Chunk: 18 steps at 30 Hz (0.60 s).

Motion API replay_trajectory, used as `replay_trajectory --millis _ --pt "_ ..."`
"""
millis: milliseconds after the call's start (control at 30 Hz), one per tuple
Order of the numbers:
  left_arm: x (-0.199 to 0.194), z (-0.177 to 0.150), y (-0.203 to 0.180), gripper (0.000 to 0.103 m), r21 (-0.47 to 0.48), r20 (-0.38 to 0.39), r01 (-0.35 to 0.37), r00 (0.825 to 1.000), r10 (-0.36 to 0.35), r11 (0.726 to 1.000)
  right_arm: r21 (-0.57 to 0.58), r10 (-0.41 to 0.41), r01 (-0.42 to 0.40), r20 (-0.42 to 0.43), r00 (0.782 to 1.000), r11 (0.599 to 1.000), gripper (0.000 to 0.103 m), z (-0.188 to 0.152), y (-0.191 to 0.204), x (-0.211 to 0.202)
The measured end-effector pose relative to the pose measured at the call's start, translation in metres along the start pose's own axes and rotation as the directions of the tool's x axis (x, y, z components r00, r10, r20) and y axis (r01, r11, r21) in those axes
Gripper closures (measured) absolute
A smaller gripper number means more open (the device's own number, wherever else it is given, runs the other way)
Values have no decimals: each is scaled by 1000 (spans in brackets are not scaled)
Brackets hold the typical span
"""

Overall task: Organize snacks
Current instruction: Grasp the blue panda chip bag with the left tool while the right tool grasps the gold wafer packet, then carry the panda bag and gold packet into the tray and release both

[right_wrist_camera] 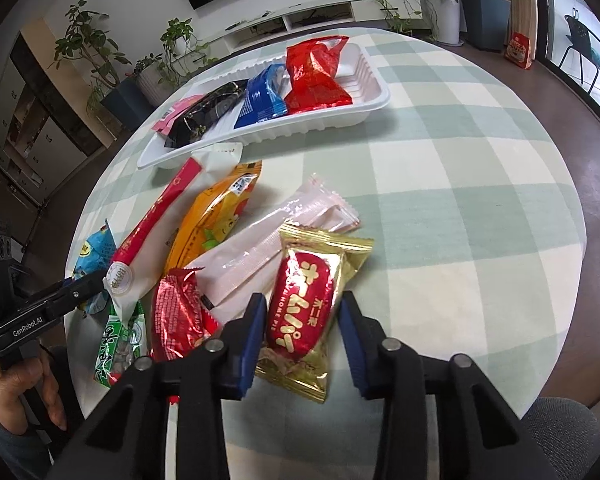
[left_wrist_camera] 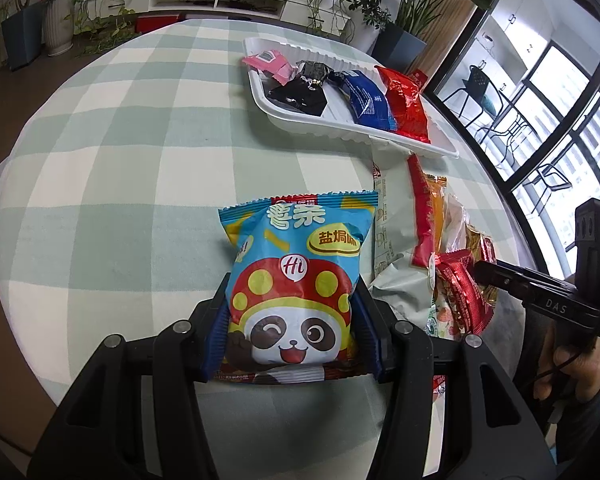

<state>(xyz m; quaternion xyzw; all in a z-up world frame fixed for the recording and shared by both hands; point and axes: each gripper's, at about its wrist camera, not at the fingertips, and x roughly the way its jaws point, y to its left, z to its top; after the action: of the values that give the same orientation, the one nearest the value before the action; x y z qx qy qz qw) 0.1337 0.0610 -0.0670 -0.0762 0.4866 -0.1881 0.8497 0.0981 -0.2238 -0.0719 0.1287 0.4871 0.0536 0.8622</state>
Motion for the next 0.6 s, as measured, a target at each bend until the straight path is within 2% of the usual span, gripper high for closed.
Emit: replay_trajectory --millis 300,600 --pt "-1 -5 -6 52 5 0 -3 1000 3 1000 -59 -34 35 17 999 998 69 -7 6 -2" --pt "-11 -14 -11 52 1 28 8 1000 -8 1000 -49 -6 7 27 1000 999 72 -14 3 -9"
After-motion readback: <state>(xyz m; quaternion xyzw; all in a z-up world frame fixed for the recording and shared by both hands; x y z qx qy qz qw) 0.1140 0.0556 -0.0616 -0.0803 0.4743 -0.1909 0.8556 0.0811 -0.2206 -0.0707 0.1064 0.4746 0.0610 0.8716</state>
